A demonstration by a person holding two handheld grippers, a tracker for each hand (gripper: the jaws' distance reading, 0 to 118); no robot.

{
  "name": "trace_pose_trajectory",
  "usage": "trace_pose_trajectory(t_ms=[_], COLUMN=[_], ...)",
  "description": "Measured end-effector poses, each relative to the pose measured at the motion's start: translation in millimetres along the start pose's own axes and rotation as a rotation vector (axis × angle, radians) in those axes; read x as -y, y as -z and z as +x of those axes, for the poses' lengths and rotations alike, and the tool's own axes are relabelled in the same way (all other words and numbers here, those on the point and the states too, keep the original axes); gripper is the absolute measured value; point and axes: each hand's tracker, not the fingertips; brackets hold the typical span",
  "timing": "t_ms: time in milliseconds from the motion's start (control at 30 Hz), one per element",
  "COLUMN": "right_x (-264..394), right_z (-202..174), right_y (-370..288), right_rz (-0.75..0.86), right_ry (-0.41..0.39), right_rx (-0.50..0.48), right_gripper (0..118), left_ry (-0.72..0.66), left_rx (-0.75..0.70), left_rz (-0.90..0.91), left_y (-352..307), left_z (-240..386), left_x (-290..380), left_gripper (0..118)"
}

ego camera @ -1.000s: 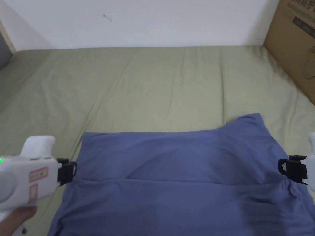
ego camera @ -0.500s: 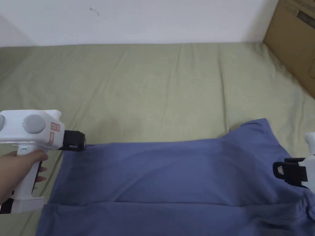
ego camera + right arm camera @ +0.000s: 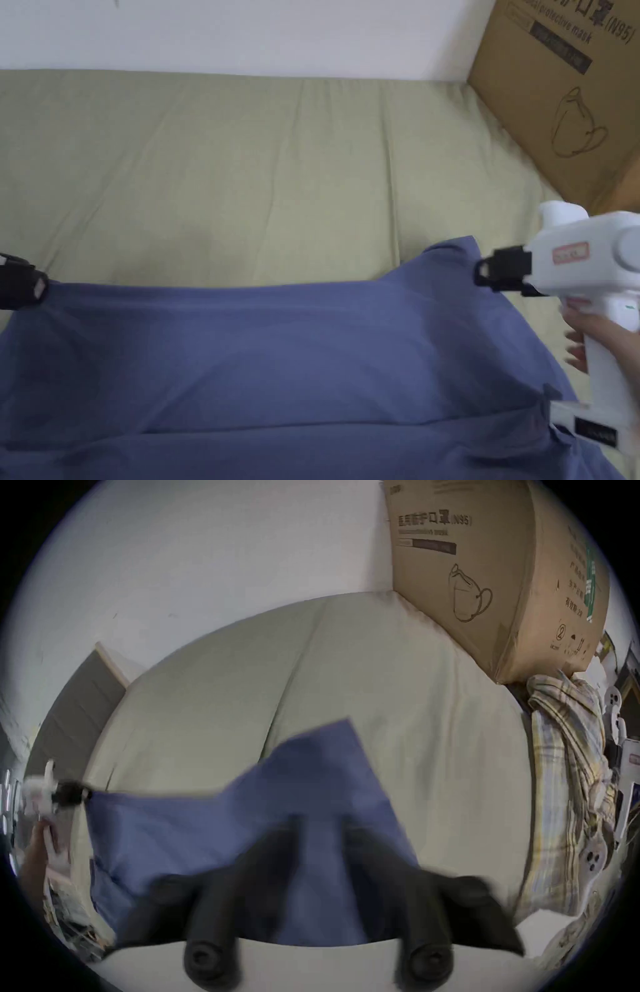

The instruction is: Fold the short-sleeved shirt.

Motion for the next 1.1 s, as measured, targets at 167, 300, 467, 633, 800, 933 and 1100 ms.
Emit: trace_pose_trajectory(t_ms=[167, 300, 467, 633, 800, 933, 1100], right_x=[-54.9, -57.6, -49.4, -38.1, -15.8, 23.9, 93.1], right_z=[6.2, 3.6, 1.8, 12.9, 33.1, 38.9, 45.8], right_y=[53.7, 84.0, 91.2, 37.9, -52.1, -121.8, -174.0], right_rz=[-0.068, -0.121, -0.106, -0.036, 0.046, 0.07, 0.041], right_ry=[0.104, 0.077, 0.048, 0.026, 0.068, 0.06, 0.035], right_rx=[0.029, 0.088, 0.112, 0.094, 0.005, -0.022, -0.037], right_gripper=[114, 113, 1, 1, 1, 1, 1], left_ry=[-0.016, -0.007, -0.045, -0.084, -0.113, -0.101, -0.078], left_rx=[0.013, 0.008, -0.015, 0.005, 0.067, 0.103, 0.131], left_rz=[0.019, 0.014, 0.022, 0.005, 0.035, 0.049, 0.034], left_y=[-3.5, -9.1, 7.5, 5.3, -40.1, -93.3, -140.9], left_z=[-5.4, 14.8, 2.6, -8.7, -8.4, 2.0, 14.4], left_x=[-2.5, 7.4, 13.0, 18.0, 31.9, 58.8, 115.3], left_gripper=[0, 0, 0, 0, 0, 0, 0])
